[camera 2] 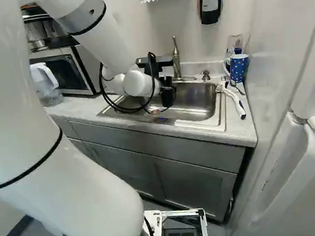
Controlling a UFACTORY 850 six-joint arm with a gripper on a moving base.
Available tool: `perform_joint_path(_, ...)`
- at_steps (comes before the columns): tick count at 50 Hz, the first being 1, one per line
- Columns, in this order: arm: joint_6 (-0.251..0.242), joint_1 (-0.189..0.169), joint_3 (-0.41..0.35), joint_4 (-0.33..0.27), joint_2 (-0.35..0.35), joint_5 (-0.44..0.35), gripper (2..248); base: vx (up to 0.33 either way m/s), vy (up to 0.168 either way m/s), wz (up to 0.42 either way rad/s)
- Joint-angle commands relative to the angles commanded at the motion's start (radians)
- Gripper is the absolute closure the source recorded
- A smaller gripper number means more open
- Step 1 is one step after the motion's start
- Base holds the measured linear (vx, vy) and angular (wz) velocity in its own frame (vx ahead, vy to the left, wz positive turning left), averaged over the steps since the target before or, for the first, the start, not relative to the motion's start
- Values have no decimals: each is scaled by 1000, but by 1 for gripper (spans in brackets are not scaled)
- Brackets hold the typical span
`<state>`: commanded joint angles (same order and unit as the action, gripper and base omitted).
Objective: Rinse the cup and place it in the tray
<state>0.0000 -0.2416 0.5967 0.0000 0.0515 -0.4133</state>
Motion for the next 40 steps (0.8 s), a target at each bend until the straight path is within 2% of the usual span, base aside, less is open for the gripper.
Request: perform_joint_path(40, 0, 0, 0, 0, 0, 0, 126, 0, 0, 0)
